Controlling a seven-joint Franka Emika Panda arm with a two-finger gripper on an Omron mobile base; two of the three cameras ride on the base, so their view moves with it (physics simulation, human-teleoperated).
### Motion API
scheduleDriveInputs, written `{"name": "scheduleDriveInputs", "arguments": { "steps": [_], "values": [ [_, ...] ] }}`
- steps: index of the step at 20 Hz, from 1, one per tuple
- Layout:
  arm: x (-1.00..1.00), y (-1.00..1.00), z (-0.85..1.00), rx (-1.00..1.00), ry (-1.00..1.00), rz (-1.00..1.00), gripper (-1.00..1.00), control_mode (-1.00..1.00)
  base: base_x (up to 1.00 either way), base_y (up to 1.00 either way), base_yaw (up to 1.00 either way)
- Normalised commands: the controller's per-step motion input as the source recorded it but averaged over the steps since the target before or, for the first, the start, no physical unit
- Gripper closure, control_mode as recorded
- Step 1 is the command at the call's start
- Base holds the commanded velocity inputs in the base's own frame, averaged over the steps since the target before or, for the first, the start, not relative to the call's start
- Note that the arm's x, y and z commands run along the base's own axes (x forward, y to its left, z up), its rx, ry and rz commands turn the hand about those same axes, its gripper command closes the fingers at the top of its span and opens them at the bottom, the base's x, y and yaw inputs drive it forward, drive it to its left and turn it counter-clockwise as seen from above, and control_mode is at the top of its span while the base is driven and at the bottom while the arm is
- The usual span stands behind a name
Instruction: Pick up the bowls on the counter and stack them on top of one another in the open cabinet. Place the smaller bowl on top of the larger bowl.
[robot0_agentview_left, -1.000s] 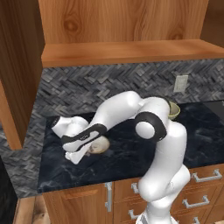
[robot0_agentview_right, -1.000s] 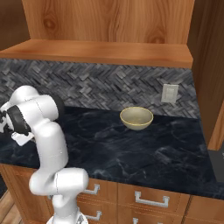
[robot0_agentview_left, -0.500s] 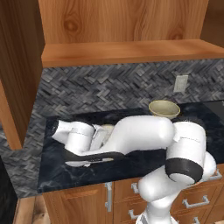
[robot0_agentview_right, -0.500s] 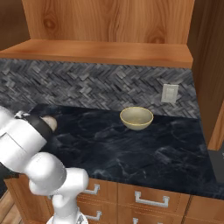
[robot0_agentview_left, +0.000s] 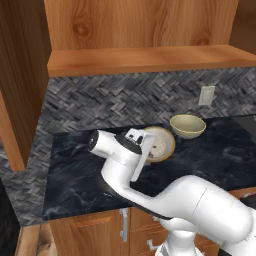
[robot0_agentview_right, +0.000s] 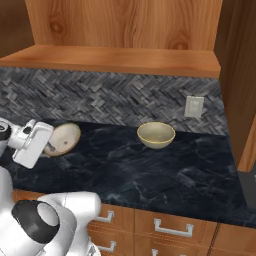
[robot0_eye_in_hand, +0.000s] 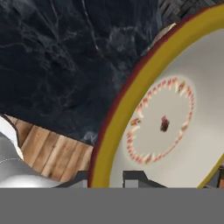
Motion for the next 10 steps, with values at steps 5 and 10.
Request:
{"name": "scheduleDriveInputs", "arguments": {
  "steps": [5,10],
  "values": [
    [0.12,-1.0,0.32,0.04,0.05,0.0,1.0,-1.0,0.0,0.0,0.0],
    [0.66,-1.0,0.0,0.15,0.19,0.03,1.0,-1.0,0.0,0.0,0.0]
  ]
}}
